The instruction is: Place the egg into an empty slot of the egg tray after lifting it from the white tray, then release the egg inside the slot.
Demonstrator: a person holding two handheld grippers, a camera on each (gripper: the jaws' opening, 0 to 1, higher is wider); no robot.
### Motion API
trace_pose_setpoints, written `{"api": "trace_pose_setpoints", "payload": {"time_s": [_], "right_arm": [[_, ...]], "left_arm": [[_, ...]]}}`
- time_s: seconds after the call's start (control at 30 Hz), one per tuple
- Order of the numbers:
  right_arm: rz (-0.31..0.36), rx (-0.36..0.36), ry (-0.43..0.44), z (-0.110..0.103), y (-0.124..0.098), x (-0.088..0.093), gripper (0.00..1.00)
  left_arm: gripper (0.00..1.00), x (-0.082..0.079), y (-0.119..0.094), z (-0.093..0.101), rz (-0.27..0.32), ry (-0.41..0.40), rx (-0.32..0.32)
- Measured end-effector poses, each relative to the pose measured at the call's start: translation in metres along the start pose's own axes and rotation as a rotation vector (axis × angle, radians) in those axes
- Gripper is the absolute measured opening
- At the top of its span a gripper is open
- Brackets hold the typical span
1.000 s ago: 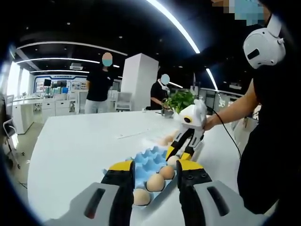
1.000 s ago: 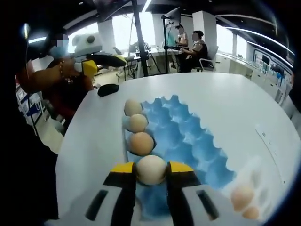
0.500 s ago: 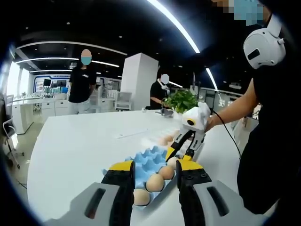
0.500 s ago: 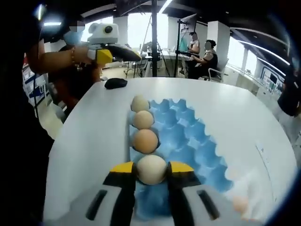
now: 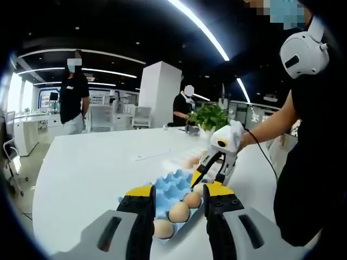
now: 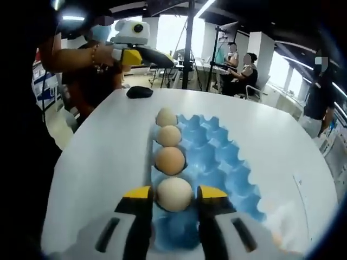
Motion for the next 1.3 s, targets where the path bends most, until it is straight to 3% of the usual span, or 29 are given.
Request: {"api": "trace_pose_setpoints", "payload": {"time_s": [0.1,0.73,1.03,1.3], "right_arm": [[0.013,0.002,0.041,0.001,-0.005,0.001,0.33],[0.068,0.037,0.068,0.001,-0.021,-0.002,0.46],[0.064,0.043,0.068,0.0,-0.025,0.0,0.42],[0.059,0.093,0.133,0.004,-0.053,0.022,0.41]], "left_arm": [[0.35,0.0,0.0,0.0,0.003,0.0,0.0],[0.39,-0.001,0.0,-0.002,-0.004,0.004,-0.005],[0.38,-0.001,0.0,-0.001,-0.005,0.005,-0.002],[0.37,0.0,-0.001,0.0,-0.007,0.006,-0.001]]}}
Point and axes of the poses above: the point that each gripper's makers call its tool centre point, and the gripper's own axes: y roughly forward along the fingers, z roughly to its right, x roughly out of its underside, the point moved 2 cm from there along -y, roughly backward along the fingers, and after that the axes turned 6 degrees about -z, right-handed, at the moved point
